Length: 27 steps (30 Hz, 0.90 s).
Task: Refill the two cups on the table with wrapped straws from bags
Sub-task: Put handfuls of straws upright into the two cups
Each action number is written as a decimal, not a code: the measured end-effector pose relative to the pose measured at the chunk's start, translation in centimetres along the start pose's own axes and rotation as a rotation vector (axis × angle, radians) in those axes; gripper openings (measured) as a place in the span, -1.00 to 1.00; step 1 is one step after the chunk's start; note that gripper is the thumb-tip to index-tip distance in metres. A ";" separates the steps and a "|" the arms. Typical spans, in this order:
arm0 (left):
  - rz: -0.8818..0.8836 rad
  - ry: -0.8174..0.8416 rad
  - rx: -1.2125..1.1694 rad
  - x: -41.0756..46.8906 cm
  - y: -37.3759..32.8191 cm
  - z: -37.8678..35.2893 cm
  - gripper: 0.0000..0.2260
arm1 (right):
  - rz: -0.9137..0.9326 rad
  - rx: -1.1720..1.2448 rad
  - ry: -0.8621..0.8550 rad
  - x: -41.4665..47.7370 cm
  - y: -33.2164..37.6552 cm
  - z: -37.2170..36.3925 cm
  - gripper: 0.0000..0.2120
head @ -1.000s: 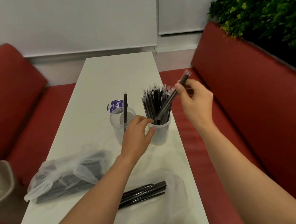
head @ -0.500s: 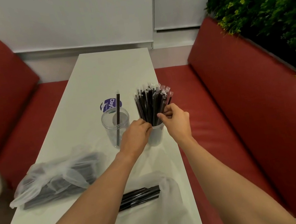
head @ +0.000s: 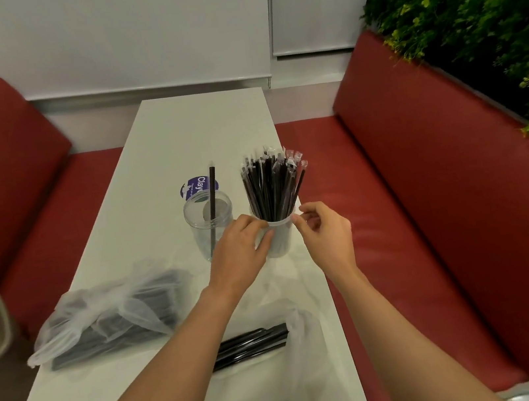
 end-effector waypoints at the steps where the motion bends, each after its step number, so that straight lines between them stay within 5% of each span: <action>1: 0.017 -0.016 -0.016 -0.9 0.3 0.5 -0.83 | 0.032 0.003 0.008 -0.8 0.6 -0.1 -0.86; 10: 0.290 -0.107 -0.015 -13.3 5.6 5.3 -0.94 | 0.247 0.081 0.293 -13.5 6.1 -4.2 -0.87; 16: 0.296 0.090 0.377 -18.9 12.7 4.5 -0.79 | 0.232 -0.110 0.675 -19.5 3.8 -9.5 -0.81; 22: 0.459 0.479 0.479 -19.6 17.3 4.4 -0.16 | 0.310 -0.358 0.754 -19.3 3.2 -11.9 -0.61; 27: 0.473 0.605 0.495 -18.4 18.3 4.6 0.09 | 0.378 -0.457 0.826 -18.3 3.6 -14.3 -0.58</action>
Point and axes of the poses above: each hand's wrist, its own x-axis towards the middle knuckle, its own z-axis out of the back of the hand, y = z × x, the point moved 5 cm from there along x, towards the middle knuckle, and after that the axes turned 14 degrees about z, right-handed, at the moved point
